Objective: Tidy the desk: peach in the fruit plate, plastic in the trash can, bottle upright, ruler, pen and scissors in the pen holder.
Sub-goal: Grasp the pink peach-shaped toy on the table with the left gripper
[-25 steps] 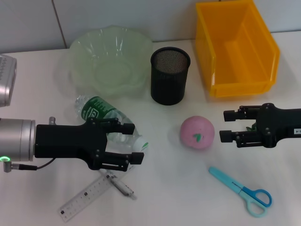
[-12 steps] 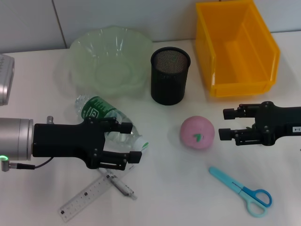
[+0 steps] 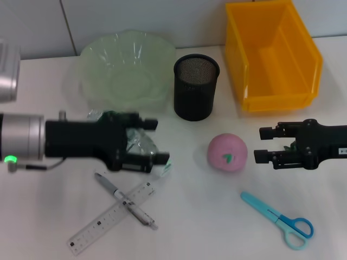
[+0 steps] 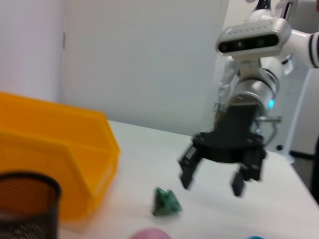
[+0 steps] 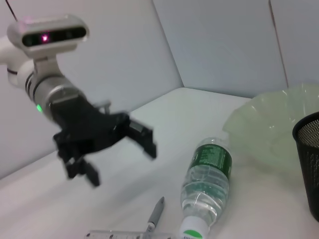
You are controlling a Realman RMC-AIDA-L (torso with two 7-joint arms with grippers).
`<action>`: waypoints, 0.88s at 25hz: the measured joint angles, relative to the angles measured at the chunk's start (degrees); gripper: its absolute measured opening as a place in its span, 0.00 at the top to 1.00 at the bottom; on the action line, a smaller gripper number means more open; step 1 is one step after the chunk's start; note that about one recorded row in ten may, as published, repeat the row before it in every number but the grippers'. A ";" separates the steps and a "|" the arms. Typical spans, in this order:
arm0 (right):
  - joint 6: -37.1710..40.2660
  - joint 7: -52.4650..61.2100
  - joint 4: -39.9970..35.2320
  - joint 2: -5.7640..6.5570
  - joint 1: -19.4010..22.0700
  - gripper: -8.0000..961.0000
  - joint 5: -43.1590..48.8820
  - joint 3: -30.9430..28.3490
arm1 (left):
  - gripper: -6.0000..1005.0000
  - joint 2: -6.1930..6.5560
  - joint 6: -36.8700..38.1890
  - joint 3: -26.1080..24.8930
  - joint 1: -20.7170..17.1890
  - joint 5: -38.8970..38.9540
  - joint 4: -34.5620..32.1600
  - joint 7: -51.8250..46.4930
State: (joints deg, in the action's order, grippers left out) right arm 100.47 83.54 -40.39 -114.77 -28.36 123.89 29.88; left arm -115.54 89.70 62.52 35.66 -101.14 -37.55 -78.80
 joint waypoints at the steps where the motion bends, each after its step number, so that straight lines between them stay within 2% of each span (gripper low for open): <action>1: -0.01 0.02 -0.02 0.00 0.02 0.24 0.23 0.00 | 0.18 0.00 0.00 0.00 0.00 0.00 0.00 0.00; 3: 0.01 0.15 -0.26 0.08 0.15 0.24 1.16 0.00 | 0.18 -0.11 -1.23 0.17 0.42 -0.04 -1.53 -0.12; 4: 0.01 0.15 -0.26 0.08 0.15 0.24 1.16 0.00 | 0.18 -0.34 -4.40 0.77 3.26 -2.23 -3.67 -1.21; 6: 0.01 0.22 -0.32 0.34 0.26 0.24 1.66 0.00 | 0.18 -0.93 -6.06 0.82 6.43 -5.75 -3.73 -2.25; 8: 0.18 0.37 -0.17 1.11 0.58 0.24 1.89 -0.04 | 0.18 -1.74 -7.33 0.84 8.60 -8.54 -3.72 -2.93; 9: 0.18 0.37 -0.17 1.11 0.58 0.24 1.89 -0.04 | 0.18 -1.74 -7.33 0.84 8.60 -8.54 -3.72 -2.93; 11: 0.38 0.64 -0.22 1.50 0.95 0.24 1.90 -0.25 | 0.19 -2.89 -9.62 1.39 12.41 -12.86 -3.29 -3.86; 13: 0.73 1.16 -0.46 2.12 1.36 0.24 1.91 -0.46 | 0.19 -3.03 -10.42 1.98 13.65 -13.77 -2.69 -4.12; 15: 1.14 1.61 -0.53 2.71 1.59 0.25 1.92 -0.54 | 0.19 -3.26 -13.32 5.36 17.65 -13.80 0.56 -4.61; 19: 2.01 1.97 -1.02 3.16 1.72 0.25 1.94 -0.54 | 0.19 -3.53 -14.83 7.20 18.83 -13.32 1.37 -4.65; 21: 2.07 2.06 -1.09 3.45 1.81 0.25 2.15 -0.41 | 0.19 -3.67 -19.43 14.98 20.07 -8.21 2.52 -4.70; 22: 2.08 2.12 -1.09 3.58 1.83 0.25 2.45 -0.38 | 0.19 -3.67 -19.43 14.98 20.07 -8.21 2.52 -4.70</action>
State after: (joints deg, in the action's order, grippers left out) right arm 102.54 85.66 -41.48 -111.20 -26.54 126.33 29.50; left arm -119.21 70.27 77.50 55.72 -109.36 -35.03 -83.49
